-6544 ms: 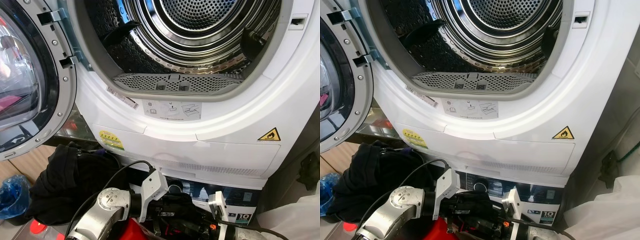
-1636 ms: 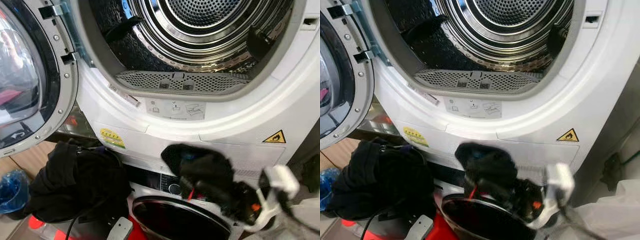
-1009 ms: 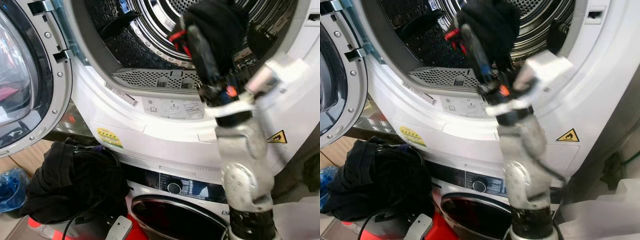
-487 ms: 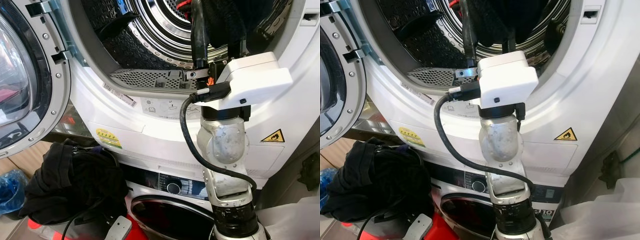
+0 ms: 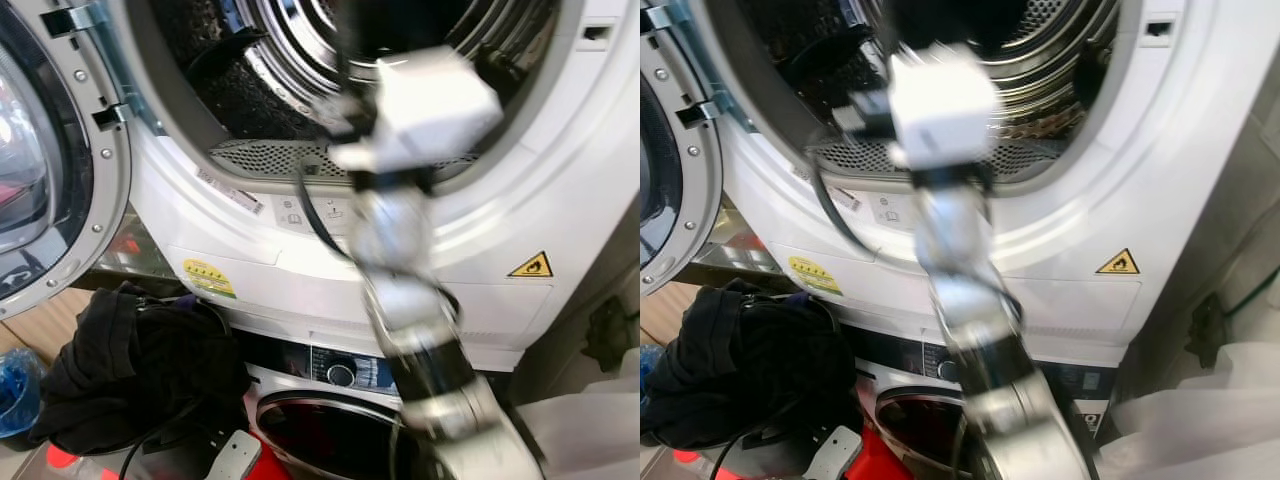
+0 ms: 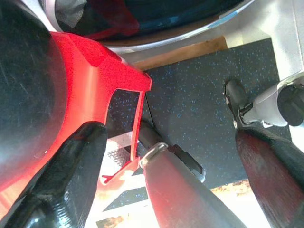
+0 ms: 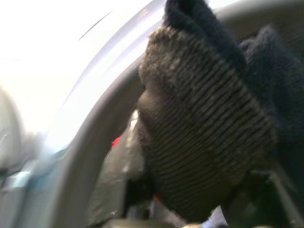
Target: Clothes washing
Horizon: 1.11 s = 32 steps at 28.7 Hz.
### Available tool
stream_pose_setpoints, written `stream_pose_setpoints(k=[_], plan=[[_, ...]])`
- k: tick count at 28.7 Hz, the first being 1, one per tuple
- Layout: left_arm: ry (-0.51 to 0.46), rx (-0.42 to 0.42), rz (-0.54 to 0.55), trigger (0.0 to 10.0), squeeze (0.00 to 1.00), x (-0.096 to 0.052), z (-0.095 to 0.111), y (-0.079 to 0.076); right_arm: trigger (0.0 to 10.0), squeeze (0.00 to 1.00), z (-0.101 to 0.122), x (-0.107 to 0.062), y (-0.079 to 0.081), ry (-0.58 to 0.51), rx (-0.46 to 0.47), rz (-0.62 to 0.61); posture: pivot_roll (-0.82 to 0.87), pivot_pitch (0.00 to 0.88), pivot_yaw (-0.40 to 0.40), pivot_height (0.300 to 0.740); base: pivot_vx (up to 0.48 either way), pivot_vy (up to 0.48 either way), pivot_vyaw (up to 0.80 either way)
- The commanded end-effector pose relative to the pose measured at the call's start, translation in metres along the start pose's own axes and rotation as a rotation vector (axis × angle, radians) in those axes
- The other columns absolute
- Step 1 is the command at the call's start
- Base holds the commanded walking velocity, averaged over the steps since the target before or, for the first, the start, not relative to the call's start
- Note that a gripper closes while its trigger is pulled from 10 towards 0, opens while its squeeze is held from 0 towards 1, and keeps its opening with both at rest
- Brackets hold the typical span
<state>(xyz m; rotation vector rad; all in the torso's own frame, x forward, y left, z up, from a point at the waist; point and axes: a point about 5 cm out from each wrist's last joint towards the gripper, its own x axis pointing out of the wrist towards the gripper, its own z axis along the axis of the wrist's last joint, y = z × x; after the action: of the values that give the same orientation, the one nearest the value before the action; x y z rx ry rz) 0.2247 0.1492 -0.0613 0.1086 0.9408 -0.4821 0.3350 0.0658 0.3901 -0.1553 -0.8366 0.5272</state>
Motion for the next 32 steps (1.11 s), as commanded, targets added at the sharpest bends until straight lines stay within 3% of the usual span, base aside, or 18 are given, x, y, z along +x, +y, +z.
stream_pose_setpoints(k=[1,2,4,5,9,10,15,25,26,27,28,32], plan=[[0.028,-0.022,0.031,10.0,0.0,-0.003,-0.007,0.007,10.0,0.0,-0.027,0.007,0.004,0.305,0.126,-0.032,-0.12,0.0,0.143,0.74,0.0,0.0,0.0],[0.025,-0.004,0.023,10.0,0.0,-0.002,-0.005,0.006,10.0,0.0,-0.027,0.009,-0.012,0.321,0.224,-0.168,-0.1,0.0,0.125,0.74,0.0,0.0,0.0],[0.017,0.003,0.021,10.0,0.0,-0.002,-0.003,0.006,10.0,0.0,-0.029,0.007,-0.018,0.316,0.18,-0.175,-0.09,0.0,0.119,0.74,0.0,0.0,0.0],[0.01,-0.003,0.019,10.0,0.0,-0.002,-0.002,0.005,10.0,1.0,-0.033,0.005,-0.022,0.332,0.161,-0.193,-0.11,0.0,0.121,0.74,0.0,0.0,0.0],[0.001,-0.016,0.018,10.0,0.0,-0.001,0.0,0.003,10.0,1.0,-0.041,0.003,-0.026,0.38,0.13,-0.194,-0.11,0.0,0.125,0.74,0.0,0.0,0.0],[0.0,-0.017,0.015,10.0,0.0,0.0,0.0,0.002,10.0,0.0,-0.041,0.004,-0.033,0.397,0.11,-0.235,-0.11,0.0,0.127,0.74,0.0,0.0,0.0],[0.001,0.007,0.0,10.0,0.0,0.0,0.003,0.0,10.0,0.0,-0.036,0.007,-0.045,0.373,0.165,-0.291,-0.11,0.0,0.129,0.74,0.0,0.0,0.0],[-0.003,-0.001,0.002,10.0,0.0,0.0,0.002,0.0,10.0,0.0,-0.044,0.003,-0.045,0.424,0.156,-0.289,-0.1,0.0,0.124,0.74,0.0,0.0,0.0],[-0.003,0.001,0.003,10.0,0.0,0.0,0.001,0.0,10.0,0.3,-0.045,0.003,-0.048,0.432,0.143,-0.297,-0.09,0.0,0.123,0.74,0.0,0.0,0.0],[-0.002,0.001,0.003,10.0,0.0,0.0,0.001,0.0,10.0,0.3,-0.045,0.003,-0.05,0.436,0.138,-0.298,-0.09,0.0,0.123,0.74,0.0,0.0,0.0],[-0.002,0.001,0.003,10.0,0.0,0.0,0.001,0.0,10.0,1.0,-0.045,0.002,-0.052,0.437,0.143,-0.316,-0.09,0.0,0.122,0.74,0.0,0.0,0.0],[0.0,0.004,0.002,10.0,0.0,0.0,0.0,0.0,10.0,1.0,-0.048,0.0,-0.061,0.465,0.151,-0.34,-0.08,0.0,0.118,0.74,0.0,0.0,0.0]])
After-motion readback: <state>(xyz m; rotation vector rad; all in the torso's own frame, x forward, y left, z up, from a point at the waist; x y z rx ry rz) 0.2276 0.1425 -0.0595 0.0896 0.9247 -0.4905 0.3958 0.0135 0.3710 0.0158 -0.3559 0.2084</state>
